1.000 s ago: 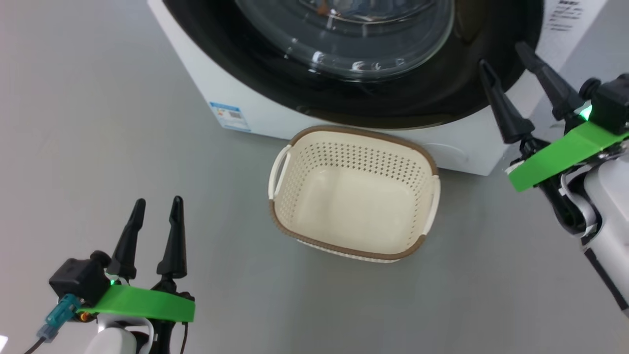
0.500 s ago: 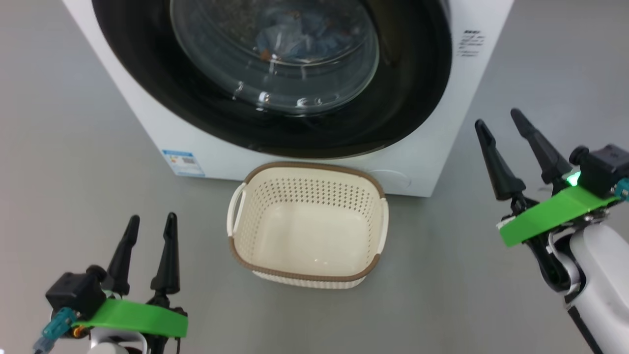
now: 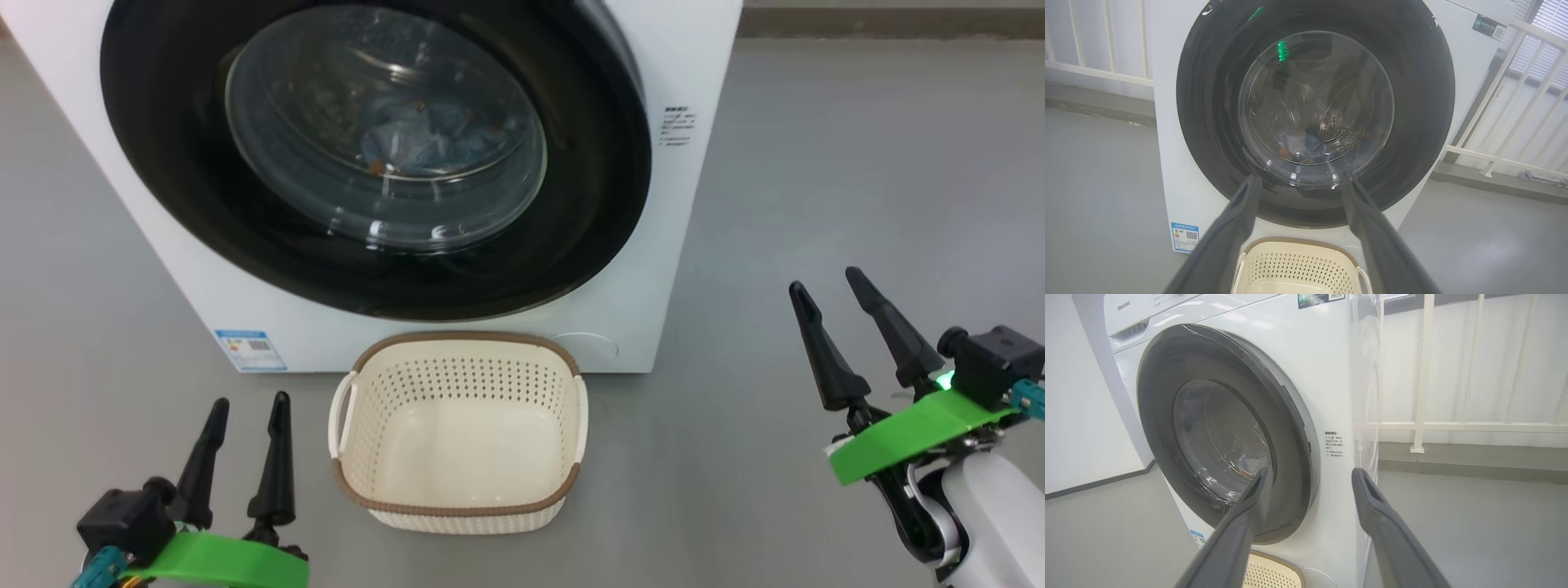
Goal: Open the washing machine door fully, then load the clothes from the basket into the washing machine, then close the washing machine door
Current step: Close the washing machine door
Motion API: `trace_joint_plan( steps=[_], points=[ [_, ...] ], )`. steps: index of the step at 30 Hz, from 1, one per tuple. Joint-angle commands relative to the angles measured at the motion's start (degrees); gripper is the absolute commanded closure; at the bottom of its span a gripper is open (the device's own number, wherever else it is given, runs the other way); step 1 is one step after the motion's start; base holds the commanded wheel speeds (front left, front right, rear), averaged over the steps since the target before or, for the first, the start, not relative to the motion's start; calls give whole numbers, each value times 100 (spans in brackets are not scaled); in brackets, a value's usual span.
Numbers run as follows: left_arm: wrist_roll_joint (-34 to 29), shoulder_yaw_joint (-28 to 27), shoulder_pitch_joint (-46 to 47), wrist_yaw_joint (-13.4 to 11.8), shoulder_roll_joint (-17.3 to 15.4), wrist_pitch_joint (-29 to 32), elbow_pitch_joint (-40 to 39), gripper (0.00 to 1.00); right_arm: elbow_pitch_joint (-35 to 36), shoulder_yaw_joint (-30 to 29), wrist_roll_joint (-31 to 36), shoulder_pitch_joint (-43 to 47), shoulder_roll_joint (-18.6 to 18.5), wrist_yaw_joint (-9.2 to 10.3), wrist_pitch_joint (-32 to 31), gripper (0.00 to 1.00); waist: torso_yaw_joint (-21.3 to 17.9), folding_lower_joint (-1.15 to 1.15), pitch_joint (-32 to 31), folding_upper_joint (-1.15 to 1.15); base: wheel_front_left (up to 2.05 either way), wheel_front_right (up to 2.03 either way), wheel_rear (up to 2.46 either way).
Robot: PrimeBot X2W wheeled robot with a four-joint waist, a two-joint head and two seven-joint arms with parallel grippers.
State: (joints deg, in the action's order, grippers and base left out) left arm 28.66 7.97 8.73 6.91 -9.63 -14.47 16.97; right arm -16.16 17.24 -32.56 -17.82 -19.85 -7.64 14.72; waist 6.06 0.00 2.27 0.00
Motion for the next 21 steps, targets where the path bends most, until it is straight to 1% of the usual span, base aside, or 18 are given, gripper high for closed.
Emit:
trace_joint_plan(
  steps=[1, 13, 21],
  points=[
    [13, -223, 6, -60, -136, -52, -169, 0, 163, 7, 29, 119, -43, 15, 28, 0, -171, 0, -168, 0, 0, 0, 0],
    [3, -278, -168, -134, -80, -52, -344, 0, 198, -266, 101, 459, 7, 15, 28, 0, -447, 0, -242, 0, 0, 0, 0],
    [-21, -296, -184, -127, -72, -52, -378, 0, 129, -304, 120, 477, -5, 15, 28, 0, -529, 0, -228, 0, 0, 0, 0]
  ],
)
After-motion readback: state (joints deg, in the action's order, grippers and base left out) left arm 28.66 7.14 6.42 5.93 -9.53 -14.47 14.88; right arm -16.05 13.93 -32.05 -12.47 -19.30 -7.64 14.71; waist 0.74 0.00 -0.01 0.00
